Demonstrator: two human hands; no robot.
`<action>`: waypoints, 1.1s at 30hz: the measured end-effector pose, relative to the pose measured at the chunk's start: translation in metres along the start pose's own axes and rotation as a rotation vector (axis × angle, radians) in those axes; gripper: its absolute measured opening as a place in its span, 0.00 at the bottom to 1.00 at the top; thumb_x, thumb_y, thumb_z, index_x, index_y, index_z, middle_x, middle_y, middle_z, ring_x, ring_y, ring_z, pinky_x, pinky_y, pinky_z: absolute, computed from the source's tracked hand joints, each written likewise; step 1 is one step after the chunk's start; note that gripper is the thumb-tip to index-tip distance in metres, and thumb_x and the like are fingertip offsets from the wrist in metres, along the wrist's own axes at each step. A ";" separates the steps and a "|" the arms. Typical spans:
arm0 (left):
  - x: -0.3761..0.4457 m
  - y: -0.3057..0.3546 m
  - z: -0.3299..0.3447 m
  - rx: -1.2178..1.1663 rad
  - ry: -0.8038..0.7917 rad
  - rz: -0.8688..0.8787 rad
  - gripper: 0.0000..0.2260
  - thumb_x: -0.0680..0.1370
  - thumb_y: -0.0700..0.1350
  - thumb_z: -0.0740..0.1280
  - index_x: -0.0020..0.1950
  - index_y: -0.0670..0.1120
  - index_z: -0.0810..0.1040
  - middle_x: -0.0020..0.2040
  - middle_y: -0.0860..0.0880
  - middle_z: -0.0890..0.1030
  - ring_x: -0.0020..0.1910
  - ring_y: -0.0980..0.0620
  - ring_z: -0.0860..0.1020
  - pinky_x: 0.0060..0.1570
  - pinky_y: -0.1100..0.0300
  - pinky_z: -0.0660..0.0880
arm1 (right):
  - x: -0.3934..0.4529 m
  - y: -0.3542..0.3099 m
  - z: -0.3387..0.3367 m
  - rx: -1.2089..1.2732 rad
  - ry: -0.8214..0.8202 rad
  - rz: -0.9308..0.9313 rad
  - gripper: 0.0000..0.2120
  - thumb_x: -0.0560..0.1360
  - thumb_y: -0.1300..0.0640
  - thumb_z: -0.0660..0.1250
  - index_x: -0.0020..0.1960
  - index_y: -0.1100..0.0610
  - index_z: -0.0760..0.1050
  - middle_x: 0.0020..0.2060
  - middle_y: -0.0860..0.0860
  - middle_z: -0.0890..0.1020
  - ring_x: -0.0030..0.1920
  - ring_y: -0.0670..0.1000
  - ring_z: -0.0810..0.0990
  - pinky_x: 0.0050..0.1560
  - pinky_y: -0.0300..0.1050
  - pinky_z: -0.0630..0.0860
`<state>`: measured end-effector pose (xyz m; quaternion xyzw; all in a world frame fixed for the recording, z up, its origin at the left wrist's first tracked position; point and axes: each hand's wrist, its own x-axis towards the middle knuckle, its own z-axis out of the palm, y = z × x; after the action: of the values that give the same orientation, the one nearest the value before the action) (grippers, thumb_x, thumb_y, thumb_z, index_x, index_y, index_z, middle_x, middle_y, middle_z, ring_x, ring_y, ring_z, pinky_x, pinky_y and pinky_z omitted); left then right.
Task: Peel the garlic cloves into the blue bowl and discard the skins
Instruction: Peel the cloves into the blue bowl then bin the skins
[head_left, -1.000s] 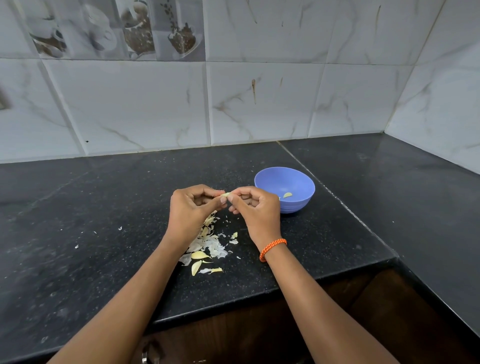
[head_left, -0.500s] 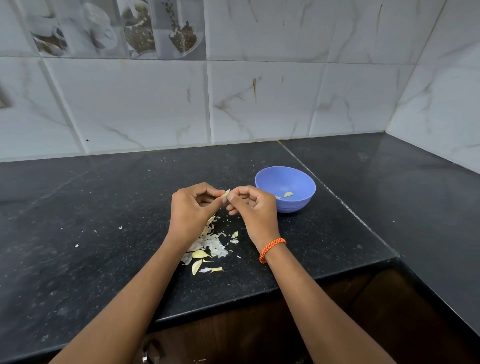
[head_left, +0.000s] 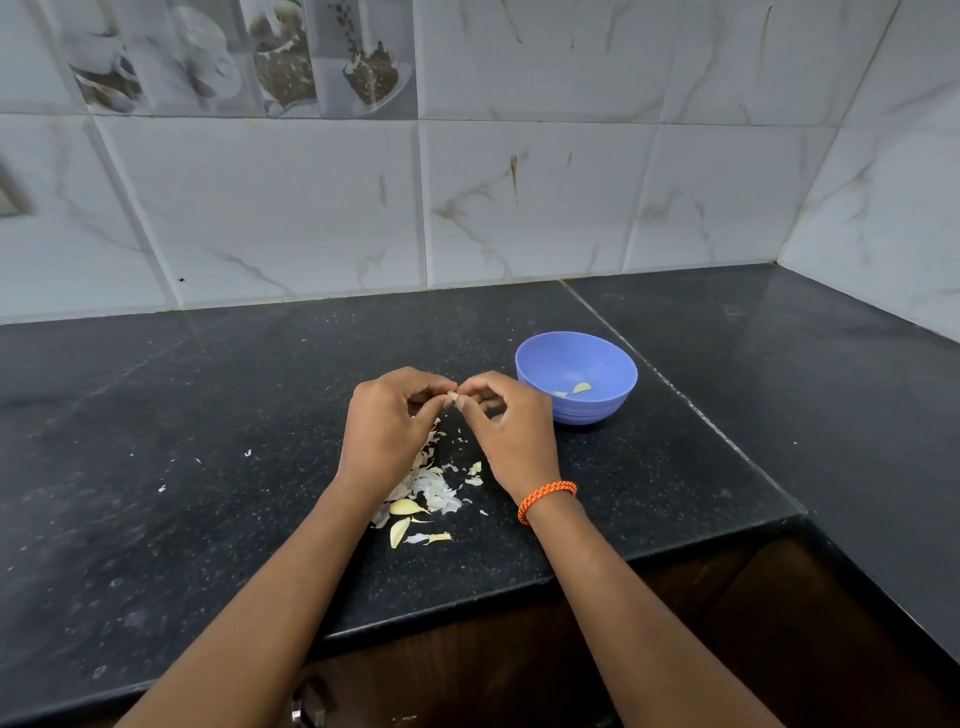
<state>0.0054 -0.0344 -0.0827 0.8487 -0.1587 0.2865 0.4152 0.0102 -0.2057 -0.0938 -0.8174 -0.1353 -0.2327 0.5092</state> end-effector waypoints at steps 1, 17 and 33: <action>0.000 0.000 0.000 0.002 -0.005 0.000 0.06 0.78 0.42 0.79 0.54 0.50 0.90 0.48 0.58 0.88 0.45 0.61 0.86 0.48 0.56 0.85 | -0.001 0.000 0.001 -0.030 -0.009 -0.005 0.01 0.79 0.56 0.75 0.50 0.53 0.85 0.43 0.44 0.86 0.45 0.43 0.85 0.46 0.43 0.85; -0.001 0.005 0.002 -0.209 -0.011 -0.114 0.07 0.80 0.36 0.75 0.53 0.46 0.90 0.46 0.54 0.89 0.47 0.55 0.89 0.53 0.47 0.86 | -0.003 -0.004 0.002 -0.163 -0.024 -0.048 0.06 0.81 0.54 0.73 0.54 0.56 0.85 0.42 0.49 0.88 0.43 0.45 0.86 0.46 0.46 0.86; -0.001 0.010 -0.001 -0.453 -0.090 -0.179 0.06 0.81 0.34 0.72 0.51 0.43 0.87 0.49 0.47 0.89 0.52 0.45 0.88 0.59 0.37 0.83 | 0.000 -0.009 -0.010 0.498 -0.124 0.244 0.13 0.79 0.65 0.75 0.61 0.61 0.76 0.45 0.62 0.87 0.45 0.60 0.89 0.39 0.50 0.85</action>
<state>-0.0006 -0.0393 -0.0769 0.7567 -0.1611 0.1677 0.6110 0.0037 -0.2113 -0.0834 -0.6900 -0.1199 -0.0786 0.7094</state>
